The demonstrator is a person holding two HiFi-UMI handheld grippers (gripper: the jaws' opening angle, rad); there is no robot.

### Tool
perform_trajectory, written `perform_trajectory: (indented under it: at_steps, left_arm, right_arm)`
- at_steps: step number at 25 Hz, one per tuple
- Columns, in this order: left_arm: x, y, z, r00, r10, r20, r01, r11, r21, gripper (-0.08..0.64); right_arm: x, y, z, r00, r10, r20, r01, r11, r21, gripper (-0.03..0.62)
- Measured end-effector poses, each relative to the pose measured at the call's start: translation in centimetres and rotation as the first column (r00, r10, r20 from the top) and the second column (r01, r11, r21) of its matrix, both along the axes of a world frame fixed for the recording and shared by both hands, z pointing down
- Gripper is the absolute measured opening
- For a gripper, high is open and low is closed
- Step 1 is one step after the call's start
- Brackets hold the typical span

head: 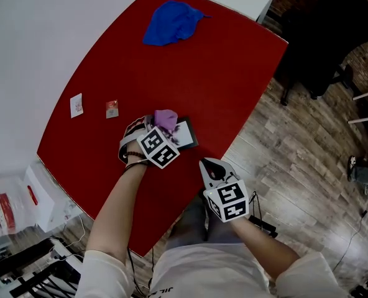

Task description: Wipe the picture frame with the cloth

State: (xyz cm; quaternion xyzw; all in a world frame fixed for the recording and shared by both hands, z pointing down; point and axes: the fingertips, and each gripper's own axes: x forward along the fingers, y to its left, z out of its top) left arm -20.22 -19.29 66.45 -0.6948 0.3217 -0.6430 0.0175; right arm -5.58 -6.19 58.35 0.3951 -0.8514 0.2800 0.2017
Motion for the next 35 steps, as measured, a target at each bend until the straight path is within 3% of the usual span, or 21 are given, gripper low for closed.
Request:
perform_trajectory:
  at_steps: [3,10,16,19,27,35]
  left_arm:
    - [0.4,0.5,0.6,0.999,0.027,0.027,-0.027,1.000,-0.012,0.063]
    - [3.4,6.0,0.3,0.978,0.186,0.093,-0.185,0.983,-0.015,0.063]
    - [5.0,10.3,0.5,0.965,0.242,0.103,-0.237,0.970,-0.056,0.063]
    - [4.7,9.6,0.5,0.972,0.218,0.091,-0.215,0.976,-0.047,0.063]
    - [3.1,-0.6,-0.6,0.998,0.039,0.057,-0.038,0.999,-0.009,0.063]
    - [4.6,1.7,0.9,0.992,0.083,0.090,-0.079,0.996,-0.046,0.063]
  right_arm:
    - [0.5,0.1,0.3,1.000,0.008,-0.001,-0.008,1.000,-0.004,0.005]
    - [1.3,-0.7,0.5,0.999,0.031,0.006,-0.031,1.000,-0.004,0.005]
    - [1.0,-0.8,0.6,1.000,0.024,0.014,-0.024,1.000,-0.003,0.005]
    - [0.9,-0.5,0.6,1.000,0.022,0.014,-0.022,1.000,-0.003,0.005]
    - [2.5,0.4,1.2,0.999,0.052,0.000,-0.052,0.998,-0.023,0.005]
    - [3.6,0.5,1.4,0.997,0.073,0.009,-0.072,0.997,-0.028,0.005]
